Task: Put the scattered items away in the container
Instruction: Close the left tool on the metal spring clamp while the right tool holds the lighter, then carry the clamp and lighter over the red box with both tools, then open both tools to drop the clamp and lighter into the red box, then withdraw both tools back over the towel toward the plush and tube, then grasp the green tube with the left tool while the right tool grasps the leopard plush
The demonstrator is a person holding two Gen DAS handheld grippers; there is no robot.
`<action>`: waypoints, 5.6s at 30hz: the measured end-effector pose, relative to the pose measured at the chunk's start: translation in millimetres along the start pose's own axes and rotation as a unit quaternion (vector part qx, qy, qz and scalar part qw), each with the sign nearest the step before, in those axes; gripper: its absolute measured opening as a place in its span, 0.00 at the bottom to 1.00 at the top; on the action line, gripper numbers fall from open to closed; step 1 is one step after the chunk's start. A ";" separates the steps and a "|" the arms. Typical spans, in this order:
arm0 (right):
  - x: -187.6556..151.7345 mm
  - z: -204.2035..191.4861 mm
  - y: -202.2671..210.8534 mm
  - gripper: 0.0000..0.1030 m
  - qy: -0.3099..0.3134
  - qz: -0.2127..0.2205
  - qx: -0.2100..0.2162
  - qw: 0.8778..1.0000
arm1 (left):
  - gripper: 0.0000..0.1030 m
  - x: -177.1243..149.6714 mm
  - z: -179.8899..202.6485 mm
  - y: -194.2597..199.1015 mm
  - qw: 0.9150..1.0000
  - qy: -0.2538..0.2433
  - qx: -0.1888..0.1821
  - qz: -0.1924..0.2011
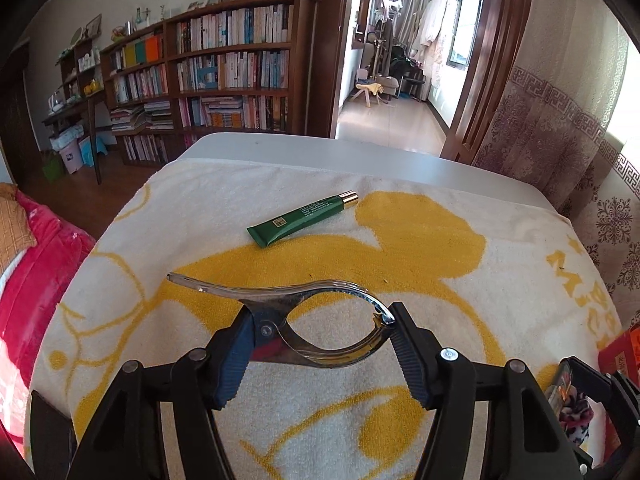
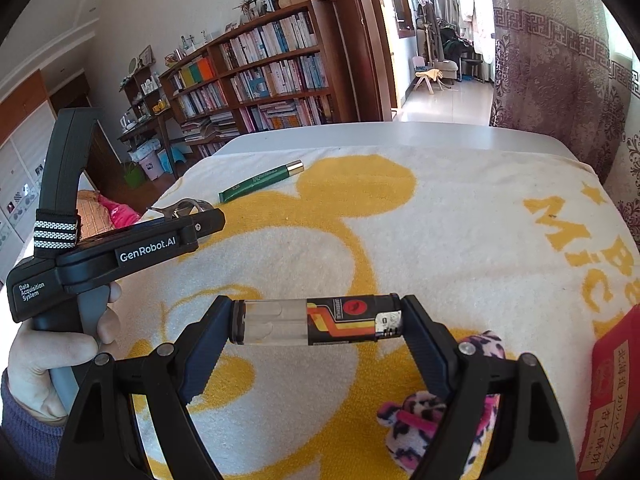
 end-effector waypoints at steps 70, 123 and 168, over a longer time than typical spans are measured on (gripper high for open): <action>-134.2 141.8 272.5 0.84 -0.137 0.143 -0.214 0.956 | 0.87 -87.4 297.1 158.5 0.948 -0.214 -0.236 0.011; -55.7 39.0 101.9 0.85 -0.078 0.059 -0.132 0.986 | 0.87 -70.2 28.3 24.1 0.994 0.009 -0.072 -0.086; -60.7 66.2 56.2 0.85 -0.130 0.017 -0.097 0.987 | 0.19 94.2 58.2 -158.6 0.985 -0.173 0.005 -0.012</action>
Point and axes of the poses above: each gripper's, at about its wrist camera, not at the fingertips, and y roughly against the way its jaws point, z to its right, x to its top, the point moved 7 cm from there along -y, roughly the way its jaws point, and after that the axes turned 11 degrees about x, right-handed, at the moved point
